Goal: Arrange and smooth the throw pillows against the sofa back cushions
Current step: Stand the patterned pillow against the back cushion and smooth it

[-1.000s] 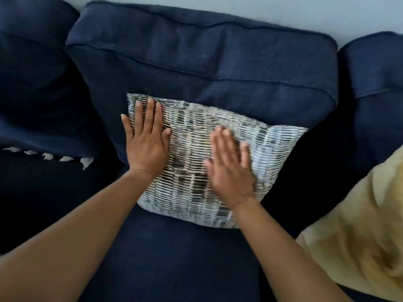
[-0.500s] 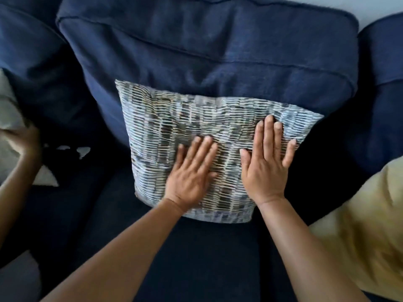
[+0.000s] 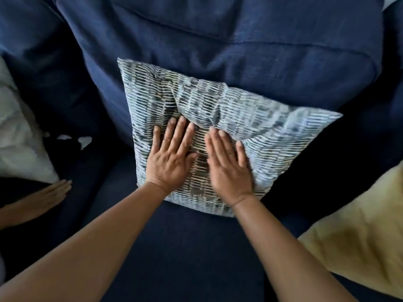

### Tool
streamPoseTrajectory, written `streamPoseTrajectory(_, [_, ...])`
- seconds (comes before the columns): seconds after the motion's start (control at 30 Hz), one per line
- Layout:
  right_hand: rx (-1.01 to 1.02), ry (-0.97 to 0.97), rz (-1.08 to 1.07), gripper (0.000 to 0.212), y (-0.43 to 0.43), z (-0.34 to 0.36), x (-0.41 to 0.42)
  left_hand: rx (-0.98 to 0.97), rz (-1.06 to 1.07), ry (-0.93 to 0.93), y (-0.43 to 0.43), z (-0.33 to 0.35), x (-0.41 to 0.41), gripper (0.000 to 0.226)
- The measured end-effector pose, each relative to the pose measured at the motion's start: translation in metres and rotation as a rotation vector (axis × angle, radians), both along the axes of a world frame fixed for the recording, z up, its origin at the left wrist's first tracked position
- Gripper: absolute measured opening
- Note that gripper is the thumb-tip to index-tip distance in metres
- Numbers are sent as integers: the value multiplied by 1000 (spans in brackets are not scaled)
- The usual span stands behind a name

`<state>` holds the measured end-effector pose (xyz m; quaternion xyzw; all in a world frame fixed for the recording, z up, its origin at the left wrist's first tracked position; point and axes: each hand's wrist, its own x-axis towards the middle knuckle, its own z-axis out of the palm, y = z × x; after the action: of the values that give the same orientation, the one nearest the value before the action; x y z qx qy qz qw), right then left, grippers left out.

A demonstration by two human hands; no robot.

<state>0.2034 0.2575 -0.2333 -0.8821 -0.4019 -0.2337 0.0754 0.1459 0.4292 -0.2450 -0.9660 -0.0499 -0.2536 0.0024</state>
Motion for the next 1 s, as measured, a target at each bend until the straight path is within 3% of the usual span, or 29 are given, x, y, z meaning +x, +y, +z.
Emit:
streamPoseTrajectory(0.17, [-27,2,-275,82,-88,-21,10,-68,212,34,31,-6,-32,71])
streamPoseTrajectory(0.27, [37,30,-294,76,-97,-8,-13,-192,310,-10,28,8,-46,72])
streamPoseTrajectory(0.37, [186,-4,-165,68,-64,24,-32,-242,191,-180,-5,31,-38,68])
streamPoseTrajectory(0.47, [233,-45,-76,65,-10,48,-24,-197,-12,-187,-42,48,-10,65])
streamPoseTrajectory(0.53, [213,10,-144,59,8,57,-2,-173,15,-136,-37,53,9,62])
streamPoseTrajectory(0.67, [139,80,-327,59,-26,59,36,-244,333,2,27,55,14,62])
streamPoseTrajectory(0.8, [275,41,-531,58,-51,72,38,-216,315,-54,55,76,3,62])
streamPoseTrajectory(0.9, [362,0,-387,61,-14,90,31,-153,150,-146,21,97,20,60])
streamPoseTrajectory(1.0, [235,41,-156,58,22,94,25,-98,-22,-65,-14,99,37,58])
